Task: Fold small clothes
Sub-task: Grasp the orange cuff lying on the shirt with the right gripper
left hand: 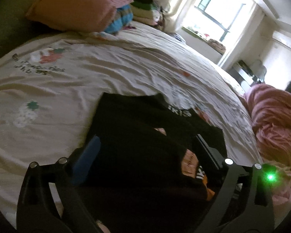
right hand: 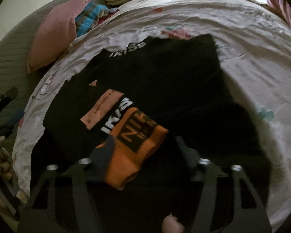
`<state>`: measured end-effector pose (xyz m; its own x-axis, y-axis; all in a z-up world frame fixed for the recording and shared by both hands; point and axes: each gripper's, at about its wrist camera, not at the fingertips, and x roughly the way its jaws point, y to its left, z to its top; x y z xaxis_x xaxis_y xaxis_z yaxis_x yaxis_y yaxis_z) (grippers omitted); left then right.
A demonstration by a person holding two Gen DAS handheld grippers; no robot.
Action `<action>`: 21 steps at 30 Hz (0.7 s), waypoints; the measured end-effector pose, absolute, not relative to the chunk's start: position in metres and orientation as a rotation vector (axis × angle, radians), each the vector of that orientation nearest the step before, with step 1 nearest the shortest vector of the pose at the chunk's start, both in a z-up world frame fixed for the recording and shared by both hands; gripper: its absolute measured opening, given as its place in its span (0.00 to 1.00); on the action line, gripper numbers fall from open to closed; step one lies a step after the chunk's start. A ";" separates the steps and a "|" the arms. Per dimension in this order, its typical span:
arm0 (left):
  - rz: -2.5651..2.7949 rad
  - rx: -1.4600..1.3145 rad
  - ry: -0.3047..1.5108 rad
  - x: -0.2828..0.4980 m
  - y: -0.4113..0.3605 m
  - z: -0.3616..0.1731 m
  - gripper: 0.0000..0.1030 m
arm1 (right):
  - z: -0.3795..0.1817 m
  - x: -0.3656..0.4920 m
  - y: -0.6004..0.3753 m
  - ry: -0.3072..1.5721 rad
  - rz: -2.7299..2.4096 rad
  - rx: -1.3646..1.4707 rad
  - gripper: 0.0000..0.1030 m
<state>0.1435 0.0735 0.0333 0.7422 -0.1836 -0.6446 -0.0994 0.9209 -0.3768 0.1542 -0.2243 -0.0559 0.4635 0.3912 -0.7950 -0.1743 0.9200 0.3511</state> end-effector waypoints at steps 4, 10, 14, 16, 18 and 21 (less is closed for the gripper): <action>0.023 -0.388 0.701 0.137 0.084 0.038 0.87 | -0.041 0.149 -0.214 0.975 0.415 0.203 0.11; 0.071 -0.396 0.663 0.128 0.100 0.045 0.87 | 0.020 0.148 -0.198 0.780 0.501 0.088 0.10; 0.087 -0.399 0.657 0.126 0.108 0.045 0.87 | 0.069 0.155 -0.186 0.628 0.560 -0.027 0.08; 0.090 -0.403 0.659 0.126 0.110 0.044 0.87 | 0.082 0.161 -0.185 0.577 0.559 -0.070 0.08; 0.088 -0.410 0.664 0.128 0.111 0.042 0.87 | 0.088 0.166 -0.189 0.541 0.535 -0.111 0.08; 0.082 -0.410 0.674 0.132 0.110 0.039 0.87 | 0.079 0.177 -0.197 0.554 0.494 -0.136 0.08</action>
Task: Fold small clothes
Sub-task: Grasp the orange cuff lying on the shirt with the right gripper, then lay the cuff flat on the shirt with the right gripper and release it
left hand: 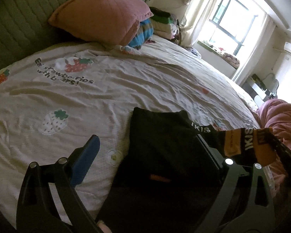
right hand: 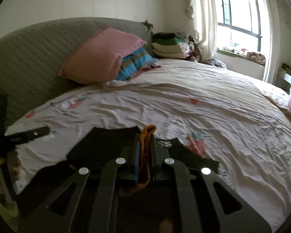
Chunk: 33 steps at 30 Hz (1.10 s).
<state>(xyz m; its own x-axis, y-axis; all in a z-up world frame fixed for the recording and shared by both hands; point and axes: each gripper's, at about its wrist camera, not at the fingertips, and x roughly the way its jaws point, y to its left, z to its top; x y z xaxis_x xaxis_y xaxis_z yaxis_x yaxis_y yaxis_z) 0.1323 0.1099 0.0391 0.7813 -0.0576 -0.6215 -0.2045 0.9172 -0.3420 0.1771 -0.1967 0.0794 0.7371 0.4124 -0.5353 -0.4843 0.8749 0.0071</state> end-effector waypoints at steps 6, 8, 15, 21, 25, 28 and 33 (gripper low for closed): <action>0.062 -0.387 0.713 0.146 0.100 0.030 0.87 | 0.041 0.189 -0.212 0.630 0.400 -0.139 0.08; 0.054 -0.374 0.726 0.149 0.095 0.026 0.87 | 0.029 0.192 -0.216 0.656 0.376 -0.127 0.08; 0.031 -0.324 0.765 0.160 0.077 0.014 0.87 | 0.005 0.196 -0.228 0.710 0.311 -0.098 0.08; 0.015 -0.284 0.792 0.169 0.062 0.008 0.87 | -0.007 0.198 -0.230 0.743 0.272 -0.089 0.08; 0.002 -0.264 0.810 0.173 0.054 0.003 0.87 | -0.013 0.201 -0.233 0.785 0.260 -0.066 0.08; -0.006 -0.258 0.817 0.174 0.051 0.001 0.87 | -0.015 0.202 -0.235 0.803 0.252 -0.047 0.13; -0.015 -0.240 0.819 0.175 0.047 -0.002 0.87 | -0.008 0.193 -0.238 0.773 0.219 -0.040 0.30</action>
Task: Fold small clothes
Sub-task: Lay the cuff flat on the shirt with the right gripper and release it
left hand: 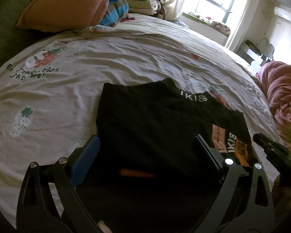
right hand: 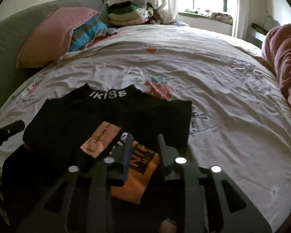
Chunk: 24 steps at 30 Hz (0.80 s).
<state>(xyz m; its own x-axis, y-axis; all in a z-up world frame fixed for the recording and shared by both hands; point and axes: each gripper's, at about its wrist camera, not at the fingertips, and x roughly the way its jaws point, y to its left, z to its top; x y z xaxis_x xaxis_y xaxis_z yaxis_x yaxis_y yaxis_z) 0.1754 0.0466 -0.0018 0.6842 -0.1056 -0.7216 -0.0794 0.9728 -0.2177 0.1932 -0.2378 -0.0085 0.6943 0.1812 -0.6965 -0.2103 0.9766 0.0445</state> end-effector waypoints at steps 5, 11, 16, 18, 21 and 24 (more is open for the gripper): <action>-0.030 -0.216 0.835 0.178 0.039 -0.006 0.81 | -0.003 0.184 -0.228 0.762 0.271 -0.047 0.32; -0.083 -0.223 0.917 0.185 0.035 -0.023 0.42 | -0.012 0.174 -0.192 0.807 0.393 -0.119 0.37; -0.076 -0.234 0.988 0.187 0.042 -0.043 0.34 | -0.016 0.171 -0.171 0.830 0.455 -0.126 0.37; -0.080 -0.243 0.986 0.185 0.044 -0.045 0.34 | -0.018 0.171 -0.166 0.839 0.465 -0.127 0.37; -0.081 -0.240 0.984 0.184 0.044 -0.045 0.34 | -0.027 0.175 -0.162 0.868 0.461 -0.140 0.41; -0.083 -0.244 0.983 0.183 0.045 -0.046 0.34 | -0.045 0.185 -0.170 0.947 0.405 -0.148 0.39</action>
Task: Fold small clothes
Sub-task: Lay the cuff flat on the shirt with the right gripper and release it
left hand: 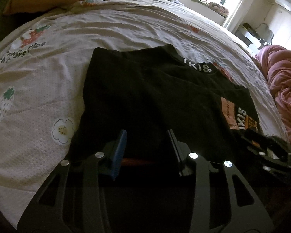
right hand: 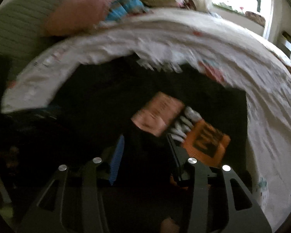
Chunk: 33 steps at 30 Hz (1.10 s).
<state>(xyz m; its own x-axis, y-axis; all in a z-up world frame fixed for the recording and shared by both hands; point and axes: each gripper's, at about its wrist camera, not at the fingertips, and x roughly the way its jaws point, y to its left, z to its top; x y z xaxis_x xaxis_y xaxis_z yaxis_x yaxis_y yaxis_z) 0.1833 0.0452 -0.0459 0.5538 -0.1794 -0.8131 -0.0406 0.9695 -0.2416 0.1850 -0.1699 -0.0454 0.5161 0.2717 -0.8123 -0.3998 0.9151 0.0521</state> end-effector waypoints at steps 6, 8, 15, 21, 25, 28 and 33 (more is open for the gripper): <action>-0.082 -0.243 0.979 0.180 0.044 -0.044 0.34 | -0.053 0.186 -0.186 0.960 0.320 -0.136 0.57; -0.082 -0.240 0.976 0.179 0.044 -0.043 0.34 | -0.053 0.187 -0.194 0.969 0.333 -0.082 0.57; -0.080 -0.232 0.966 0.177 0.042 -0.039 0.34 | -0.028 0.169 -0.203 0.881 0.367 -0.033 0.65; -0.079 -0.224 0.955 0.170 0.041 -0.034 0.35 | -0.019 0.158 -0.210 0.856 0.365 -0.001 0.71; -0.087 -0.229 0.944 0.164 0.039 -0.028 0.45 | -0.013 0.152 -0.214 0.840 0.363 0.011 0.77; -0.093 -0.228 0.930 0.159 0.038 -0.022 0.50 | -0.007 0.147 -0.217 0.823 0.361 0.021 0.83; -0.095 -0.222 0.909 0.153 0.037 -0.013 0.64 | 0.000 0.142 -0.221 0.806 0.354 0.035 0.88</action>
<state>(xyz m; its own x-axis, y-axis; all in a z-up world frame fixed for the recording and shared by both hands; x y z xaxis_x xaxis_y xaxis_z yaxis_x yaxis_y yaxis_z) 0.1527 0.0368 -0.0125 0.6119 -0.1754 -0.7712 -0.0121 0.9729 -0.2309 0.1424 -0.2205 -0.0004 0.6369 0.3230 -0.7000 -0.2966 0.9408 0.1642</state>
